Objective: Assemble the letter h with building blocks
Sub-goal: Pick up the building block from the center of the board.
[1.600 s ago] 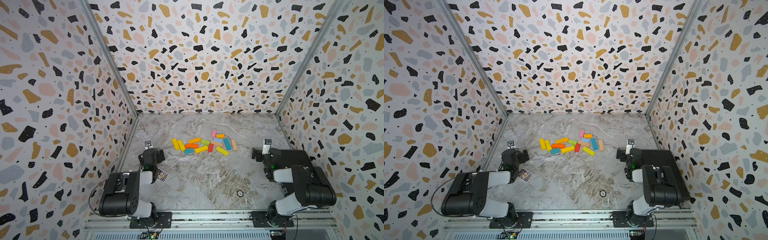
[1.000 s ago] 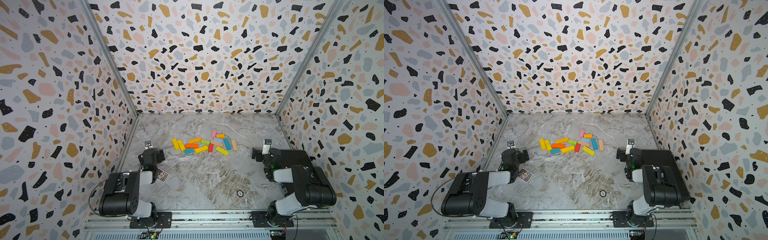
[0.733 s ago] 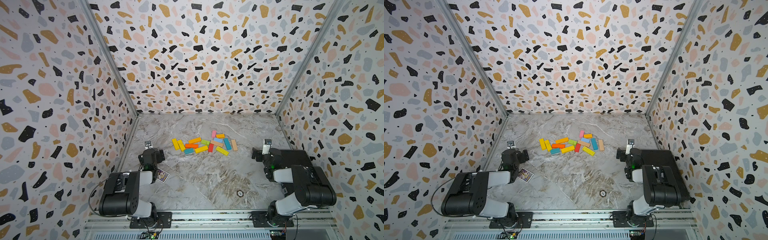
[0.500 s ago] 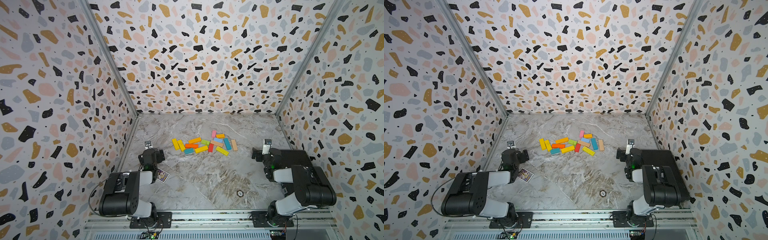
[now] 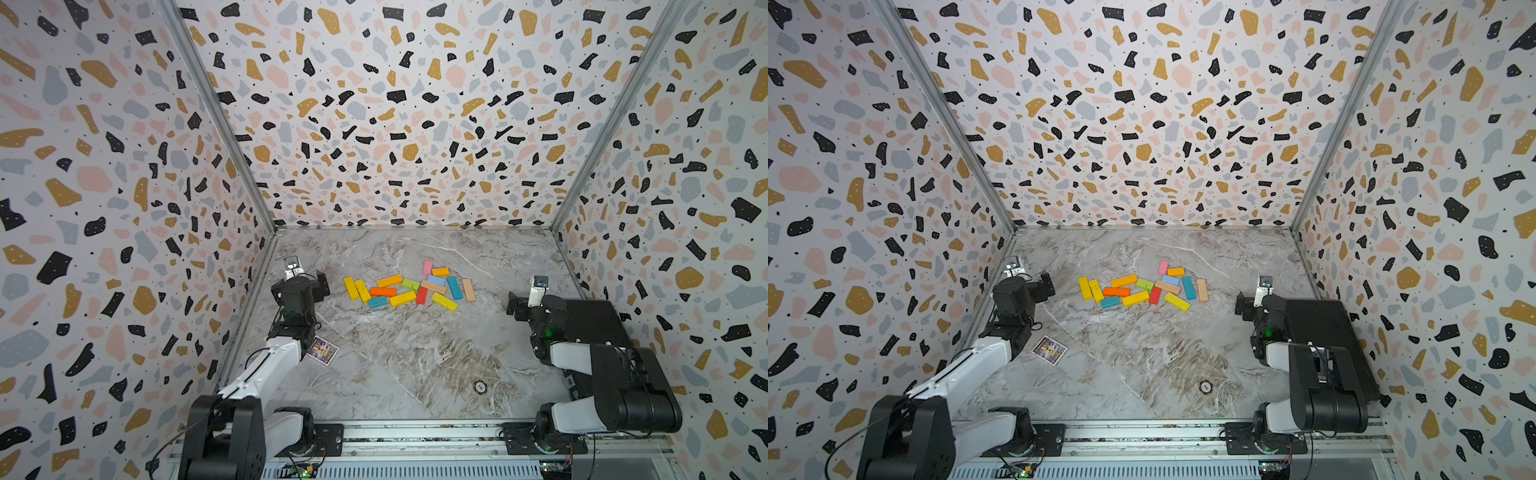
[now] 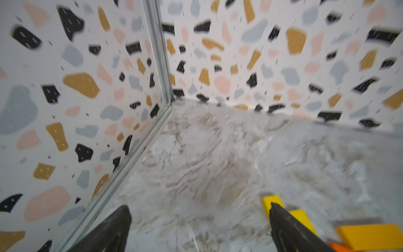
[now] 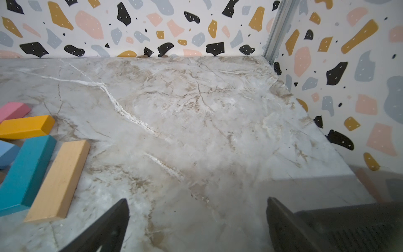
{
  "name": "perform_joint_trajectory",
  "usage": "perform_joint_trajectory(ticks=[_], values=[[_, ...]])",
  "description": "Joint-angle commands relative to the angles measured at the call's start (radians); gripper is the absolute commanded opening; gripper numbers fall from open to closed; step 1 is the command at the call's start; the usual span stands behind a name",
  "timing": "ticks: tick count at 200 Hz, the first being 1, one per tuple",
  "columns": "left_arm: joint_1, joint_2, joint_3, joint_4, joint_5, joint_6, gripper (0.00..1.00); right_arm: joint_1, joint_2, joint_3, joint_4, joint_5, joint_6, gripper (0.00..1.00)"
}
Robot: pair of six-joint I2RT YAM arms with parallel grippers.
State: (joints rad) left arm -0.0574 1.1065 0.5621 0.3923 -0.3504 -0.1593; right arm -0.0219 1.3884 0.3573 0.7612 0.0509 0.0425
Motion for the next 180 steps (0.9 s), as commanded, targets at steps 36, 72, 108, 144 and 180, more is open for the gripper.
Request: perform_joint_trajectory(ticks=[36, 72, 108, 144, 180], values=[[-0.001, -0.152, 0.005, 0.023, -0.061, -0.272, 0.99, 0.035, -0.155, 0.146, -0.282, 0.217, 0.157, 1.00], [0.089, -0.249, 0.048, -0.357, -0.145, -0.858, 0.99, 0.037, -0.130, 0.242, -0.381, 0.236, 0.407, 1.00], [0.153, -0.246, 0.031, -0.310, 0.042, -0.850, 0.99, -0.015, -0.127, 0.198, -0.398, 0.181, 0.853, 0.91], [0.153, -0.242, 0.024, -0.255, 0.144, -0.818, 0.99, -0.018, -0.061, 0.190, -0.239, -0.074, 0.882, 1.00], [0.141, -0.122, 0.180, -0.379, 0.425, -0.734, 0.99, -0.010, 0.036, 0.325, -0.403, -0.341, 0.851, 1.00]])
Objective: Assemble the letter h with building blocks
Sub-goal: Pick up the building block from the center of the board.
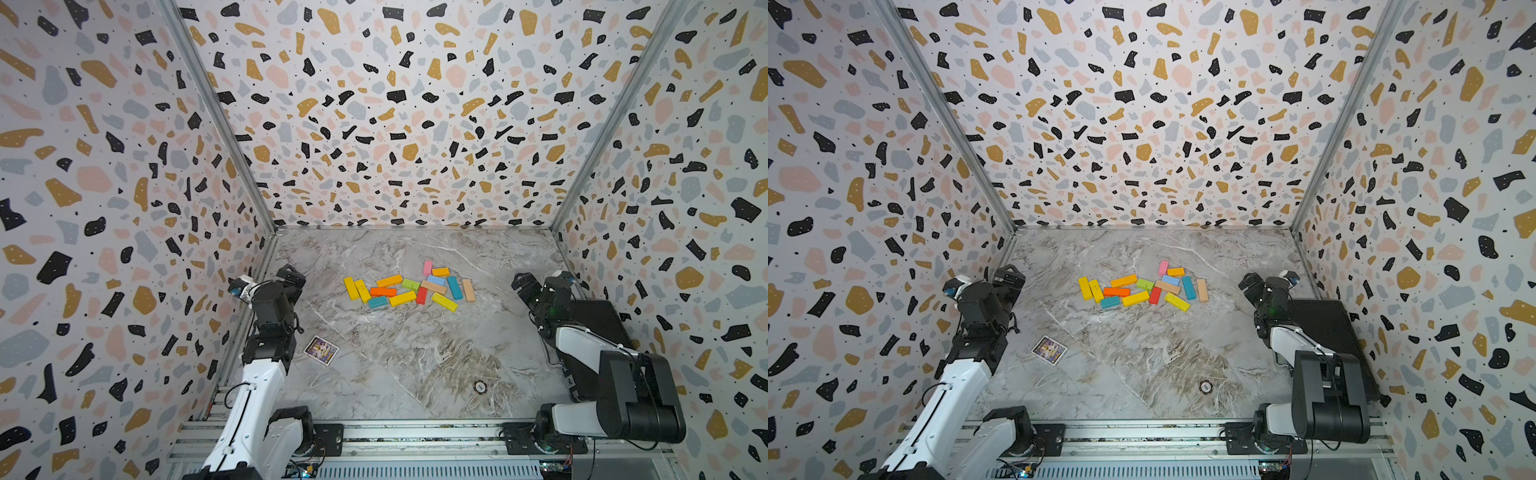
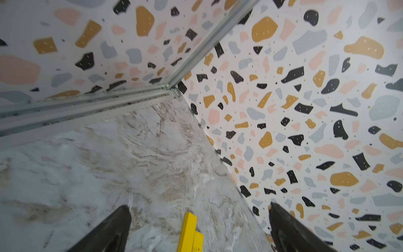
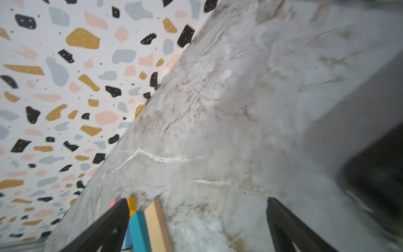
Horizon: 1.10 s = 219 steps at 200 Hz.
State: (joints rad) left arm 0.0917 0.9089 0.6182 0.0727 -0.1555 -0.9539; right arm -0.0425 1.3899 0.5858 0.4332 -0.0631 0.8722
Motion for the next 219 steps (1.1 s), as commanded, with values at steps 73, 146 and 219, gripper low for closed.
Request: perform_joint_trajectory(ticks=[73, 146, 219], values=[[-0.229, 0.142, 0.276, -0.368, 0.295, 0.257, 0.99, 0.222, 0.035, 0.250, -0.464, -0.156, -0.245, 0.99], [-0.262, 0.355, 0.268, -0.419, 0.391, 0.314, 1.00, 0.504, 0.019, 0.278, -0.598, 0.027, -0.367, 0.91], [-0.405, 0.452, 0.298, -0.431, 0.355, 0.439, 0.90, 0.658, -0.133, 0.166, -0.548, 0.139, -0.389, 0.90]])
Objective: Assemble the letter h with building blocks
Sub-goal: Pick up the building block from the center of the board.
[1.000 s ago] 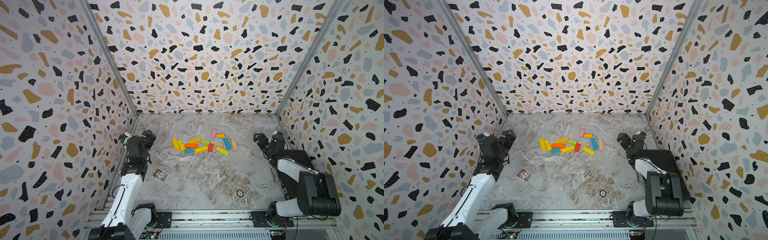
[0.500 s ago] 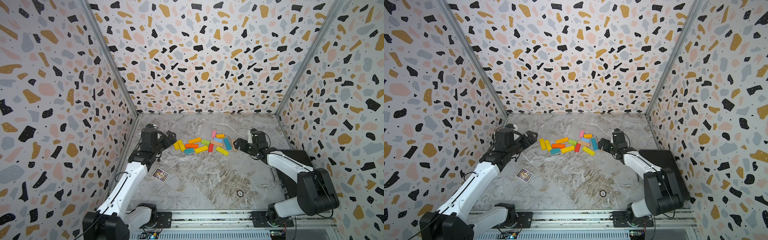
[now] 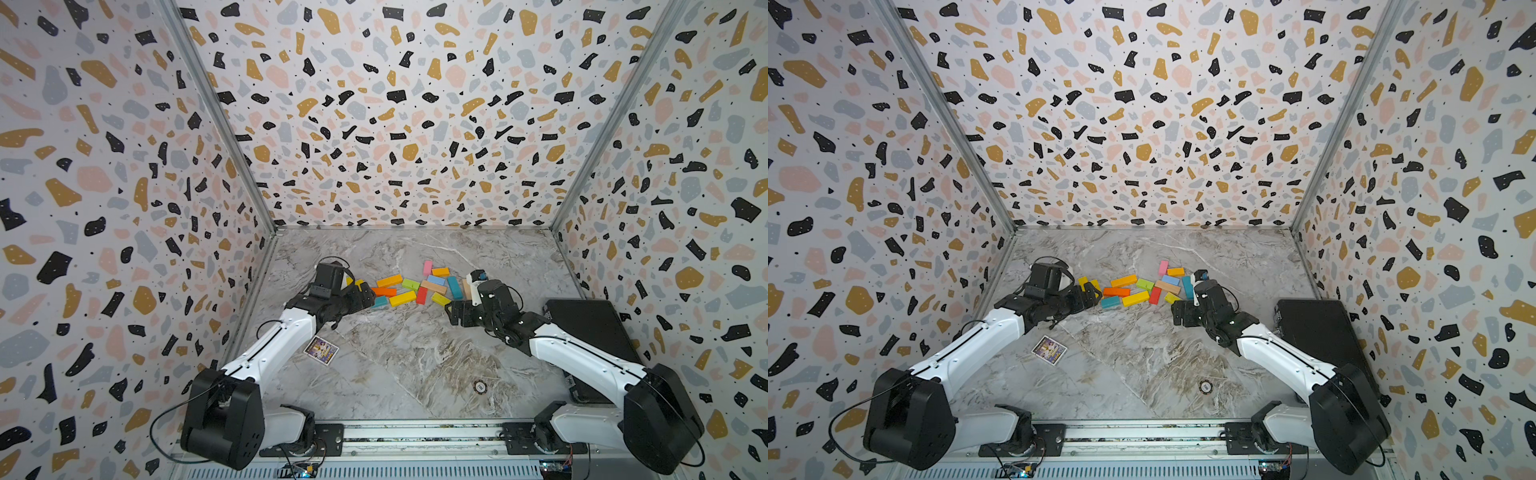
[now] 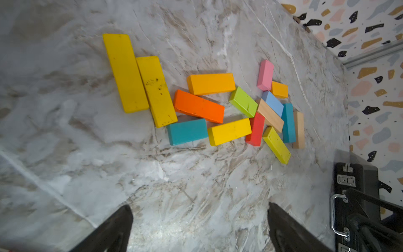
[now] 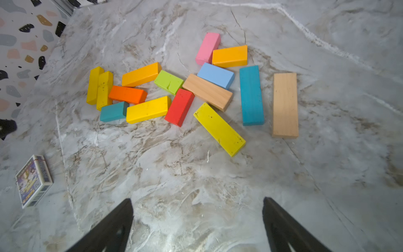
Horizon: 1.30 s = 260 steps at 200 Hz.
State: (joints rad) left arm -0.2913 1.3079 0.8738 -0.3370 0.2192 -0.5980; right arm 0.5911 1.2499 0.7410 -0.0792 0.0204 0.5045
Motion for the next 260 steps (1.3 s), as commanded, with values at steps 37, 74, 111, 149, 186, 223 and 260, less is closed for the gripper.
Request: perform_joint_trajectory(ticks=[37, 74, 111, 149, 186, 223, 260], values=[[-0.075, 0.125, 0.066, 0.008, -0.018, 0.128, 0.91, 0.110, -0.028, -0.106, 0.161, 0.168, -0.030, 0.93], [-0.118, 0.187, 0.121, -0.033, -0.174, 0.113, 0.93, 0.115, 0.006, -0.065, 0.086, 0.084, -0.049, 0.92], [-0.016, 0.234, 0.162, -0.030, -0.181, 0.012, 0.85, 0.115, 0.039, -0.084, 0.103, 0.023, -0.019, 0.82], [0.086, 0.284, 0.161, 0.053, -0.141, -0.051, 0.80, 0.115, 0.045, -0.099, 0.102, 0.015, -0.006, 0.81], [0.142, 0.382, 0.179, 0.115, -0.078, -0.062, 0.70, 0.114, 0.051, -0.111, 0.124, -0.007, 0.006, 0.79], [0.141, 0.400, 0.143, 0.148, -0.065, -0.056, 0.73, 0.115, 0.060, -0.117, 0.135, -0.005, -0.001, 0.79], [0.112, 0.405, 0.140, 0.125, -0.095, -0.018, 0.74, 0.115, 0.074, -0.115, 0.132, 0.001, -0.006, 0.79]])
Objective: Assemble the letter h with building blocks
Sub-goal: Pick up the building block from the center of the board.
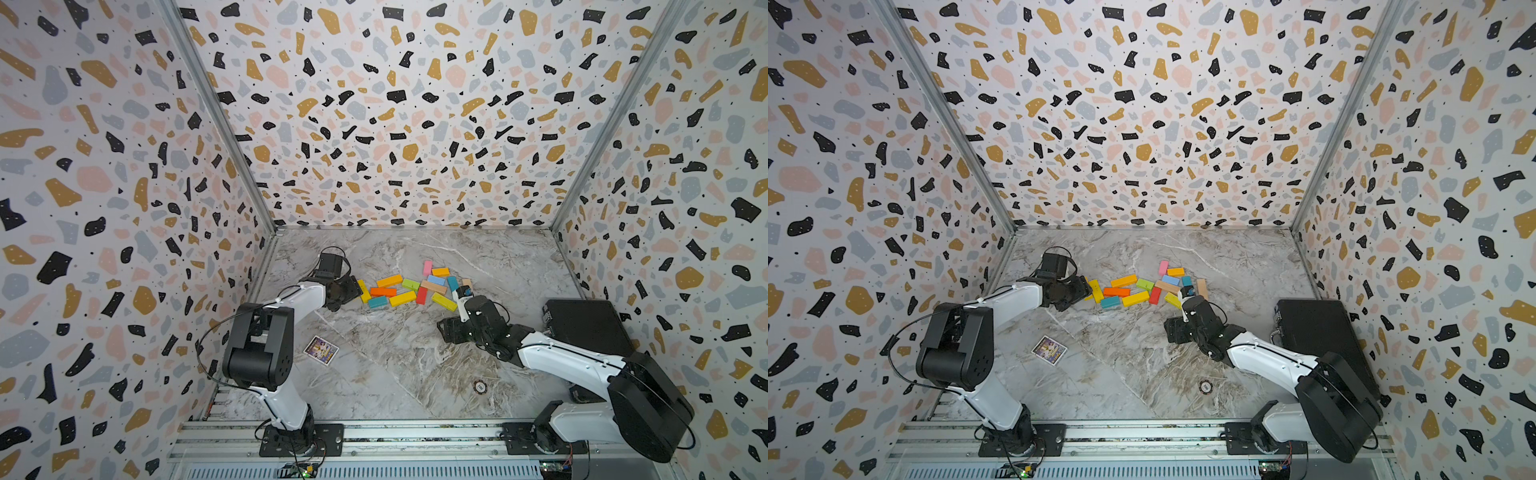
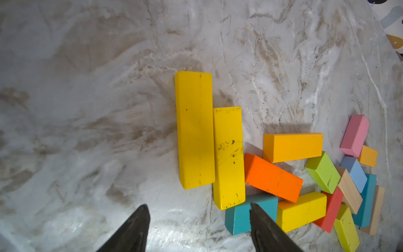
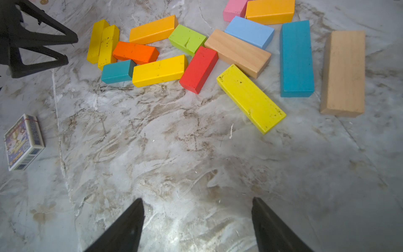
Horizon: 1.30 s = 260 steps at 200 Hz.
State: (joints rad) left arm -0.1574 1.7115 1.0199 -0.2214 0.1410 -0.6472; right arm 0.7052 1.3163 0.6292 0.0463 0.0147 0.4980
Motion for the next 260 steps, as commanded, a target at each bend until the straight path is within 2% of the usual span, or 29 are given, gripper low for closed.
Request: perform_joint_trajectory(ticks=[1, 13, 29, 63, 130, 153, 215, 260], values=[[-0.024, 0.001, -0.007, 0.008, -0.019, 0.033, 0.74, 0.000, 0.007, -0.004, 0.007, 0.007, 0.001, 0.79], [-0.044, 0.005, 0.001, -0.027, -0.061, 0.040, 0.73, 0.000, 0.011, -0.007, 0.008, 0.013, 0.000, 0.79], [-0.051, 0.007, -0.007, -0.054, -0.102, 0.029, 0.66, 0.000, 0.011, -0.010, 0.011, 0.009, 0.001, 0.79], [-0.052, 0.008, -0.018, -0.085, -0.137, 0.040, 0.57, 0.000, -0.001, -0.011, 0.007, 0.023, -0.004, 0.79], [-0.072, 0.042, -0.037, -0.063, -0.100, 0.062, 0.56, 0.000, 0.002, -0.012, 0.006, 0.030, -0.004, 0.79], [-0.097, 0.063, -0.017, -0.083, -0.137, 0.070, 0.57, 0.000, 0.001, -0.013, 0.006, 0.030, -0.004, 0.79], [-0.096, 0.141, 0.039, -0.126, -0.199, 0.070, 0.57, 0.000, -0.009, -0.018, 0.004, 0.039, -0.006, 0.79], [-0.097, 0.192, 0.075, -0.146, -0.227, 0.075, 0.60, 0.000, -0.014, -0.022, 0.005, 0.045, -0.008, 0.79]])
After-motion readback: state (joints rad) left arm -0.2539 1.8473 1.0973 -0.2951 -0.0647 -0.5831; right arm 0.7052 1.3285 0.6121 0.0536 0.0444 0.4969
